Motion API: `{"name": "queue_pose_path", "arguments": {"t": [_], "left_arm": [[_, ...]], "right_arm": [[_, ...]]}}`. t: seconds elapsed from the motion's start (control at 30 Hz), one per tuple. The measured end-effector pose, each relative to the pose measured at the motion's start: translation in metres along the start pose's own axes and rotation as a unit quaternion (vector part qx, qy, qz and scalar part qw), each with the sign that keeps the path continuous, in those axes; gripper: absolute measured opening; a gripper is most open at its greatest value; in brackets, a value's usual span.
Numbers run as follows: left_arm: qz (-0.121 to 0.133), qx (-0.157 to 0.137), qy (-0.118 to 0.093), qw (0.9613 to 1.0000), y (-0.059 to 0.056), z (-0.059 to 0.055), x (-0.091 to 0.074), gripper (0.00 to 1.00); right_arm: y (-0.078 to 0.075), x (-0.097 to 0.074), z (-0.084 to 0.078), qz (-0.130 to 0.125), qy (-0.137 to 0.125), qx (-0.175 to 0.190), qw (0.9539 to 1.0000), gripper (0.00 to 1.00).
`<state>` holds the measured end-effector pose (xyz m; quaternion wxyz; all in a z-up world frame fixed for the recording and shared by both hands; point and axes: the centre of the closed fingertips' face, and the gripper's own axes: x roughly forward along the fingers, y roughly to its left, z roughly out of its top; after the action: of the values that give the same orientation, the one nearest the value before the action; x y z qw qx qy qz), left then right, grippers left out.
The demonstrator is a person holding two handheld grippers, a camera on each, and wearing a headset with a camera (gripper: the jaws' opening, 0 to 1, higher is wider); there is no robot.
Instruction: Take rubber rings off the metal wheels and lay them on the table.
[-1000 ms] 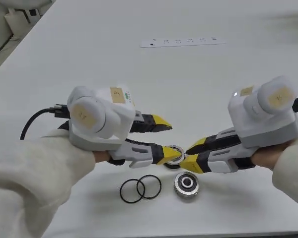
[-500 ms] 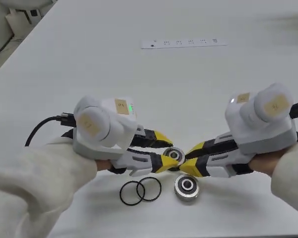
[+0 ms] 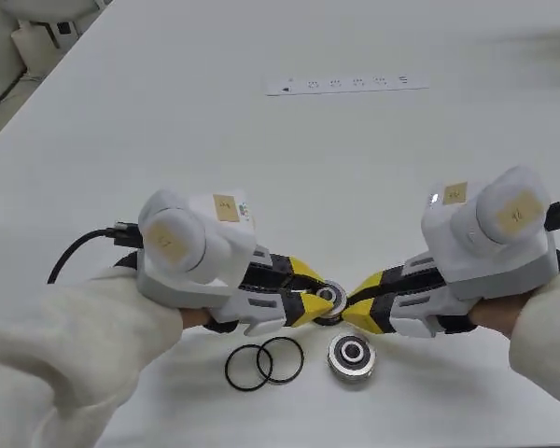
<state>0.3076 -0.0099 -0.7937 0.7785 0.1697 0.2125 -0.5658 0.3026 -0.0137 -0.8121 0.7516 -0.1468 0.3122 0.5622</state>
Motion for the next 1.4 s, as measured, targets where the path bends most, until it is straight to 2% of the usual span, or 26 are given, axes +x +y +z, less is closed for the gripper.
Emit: {"name": "queue_pose_path", "arguments": {"t": [0.37,0.47,0.5,0.63,0.73,0.8,0.97,1.3,1.4], "left_arm": [[0.005,0.0,-0.001,1.0,0.001,0.0,0.0,0.14],[0.006,0.002,-0.002,1.0,0.001,0.0,0.0,0.14],[0.006,0.004,-0.002,1.0,0.001,0.0,0.0,0.14],[0.007,0.007,-0.002,0.9999,0.001,0.0,0.0,0.14],[0.008,0.008,-0.001,0.9999,0.002,0.0,0.0,0.14],[0.009,0.008,-0.001,0.9999,0.002,-0.001,0.0,0.13],[0.01,0.008,0.0,0.9999,0.003,-0.001,0.0,0.13],[0.015,0.014,0.002,0.9998,0.002,-0.001,0.0,0.13],[0.016,0.013,0.001,0.9998,0.002,-0.001,0.0,0.13]], "right_arm": [[-0.004,-0.002,0.0,-0.008,0.003,0.001,1.0,0.0],[-0.006,-0.004,0.001,-0.008,-0.001,0.022,0.9997,0.0],[-0.006,-0.004,0.001,-0.006,-0.003,0.042,0.9991,0.0],[-0.007,-0.005,0.002,-0.005,-0.011,0.066,0.9978,0.0],[-0.011,-0.006,0.003,-0.003,-0.021,0.1,0.9948,0.0],[-0.012,-0.006,0.005,0.001,-0.031,0.132,0.9908,0.0],[-0.014,-0.009,0.012,0.014,-0.064,0.203,0.9769,0.0],[-0.008,-0.009,0.015,0.018,-0.065,0.203,0.9769,0.0],[-0.007,-0.009,0.017,0.021,-0.067,0.209,0.9755,0.0]]}}
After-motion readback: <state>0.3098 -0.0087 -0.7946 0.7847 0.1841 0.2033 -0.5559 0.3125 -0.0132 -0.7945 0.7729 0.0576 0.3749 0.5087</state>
